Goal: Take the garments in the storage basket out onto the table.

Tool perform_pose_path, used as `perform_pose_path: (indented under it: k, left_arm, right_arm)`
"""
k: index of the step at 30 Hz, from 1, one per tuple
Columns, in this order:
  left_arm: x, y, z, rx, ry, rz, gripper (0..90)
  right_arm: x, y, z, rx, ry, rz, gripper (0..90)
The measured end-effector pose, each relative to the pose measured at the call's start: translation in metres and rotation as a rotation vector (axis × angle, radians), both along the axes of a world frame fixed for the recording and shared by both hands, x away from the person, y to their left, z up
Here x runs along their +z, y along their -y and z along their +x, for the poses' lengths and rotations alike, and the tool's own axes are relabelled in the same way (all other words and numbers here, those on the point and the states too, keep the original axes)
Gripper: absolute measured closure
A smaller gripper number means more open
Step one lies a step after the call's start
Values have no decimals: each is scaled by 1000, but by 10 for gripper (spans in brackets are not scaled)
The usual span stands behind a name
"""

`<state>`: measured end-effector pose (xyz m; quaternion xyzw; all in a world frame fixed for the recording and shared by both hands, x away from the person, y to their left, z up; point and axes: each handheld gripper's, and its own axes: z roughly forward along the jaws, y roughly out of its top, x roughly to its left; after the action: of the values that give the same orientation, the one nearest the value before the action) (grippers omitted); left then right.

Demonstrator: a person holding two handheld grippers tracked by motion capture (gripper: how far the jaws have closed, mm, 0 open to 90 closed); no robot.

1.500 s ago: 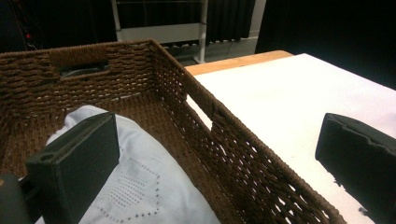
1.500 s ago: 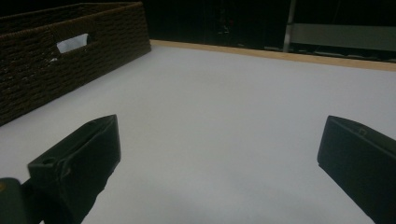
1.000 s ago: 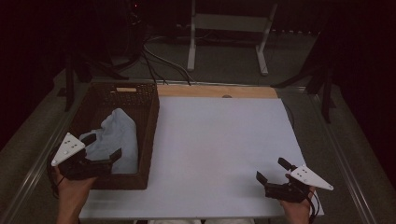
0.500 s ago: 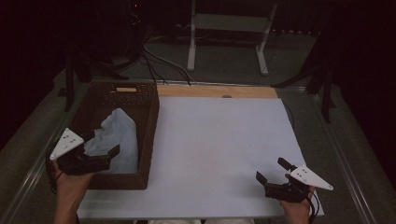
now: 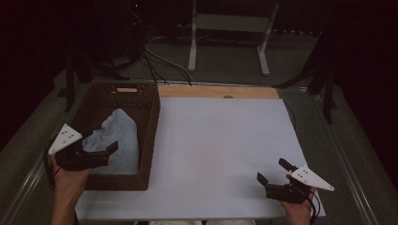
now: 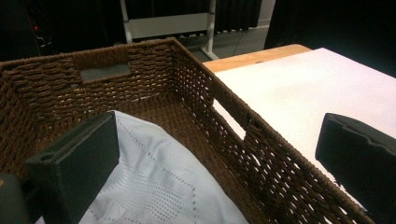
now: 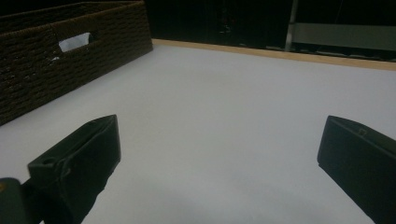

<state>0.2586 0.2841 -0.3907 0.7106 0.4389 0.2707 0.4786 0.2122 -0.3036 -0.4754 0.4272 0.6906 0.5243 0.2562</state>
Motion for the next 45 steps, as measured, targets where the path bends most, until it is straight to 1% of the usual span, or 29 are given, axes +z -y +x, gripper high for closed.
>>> perform_pose_path:
  k: [12, 15, 21, 29, 37, 45]
  left_arm:
    - [-2, -4, 11, -19, -6, 18, 13]
    - [-2, -5, 14, -16, -8, 17, 13]
    - [-3, -6, 20, 2, -23, 39, 13]
    - [-5, -9, 28, 14, -38, 41, 13]
    - [-8, -11, 35, 26, -57, 55, 13]
    - [-7, -12, 43, 28, -69, 63, 13]
  right_arm:
    - [0, 0, 0, -2, 2, 2, 0]
    - [0, 0, -1, -2, 1, 3, 0]
    - [0, 0, 0, -1, 1, 4, 0]
    - [0, 0, 0, -2, 0, 2, 0]
    - [0, 0, 0, -2, 1, 3, 0]
    - [0, 0, 0, -1, 0, 2, 0]
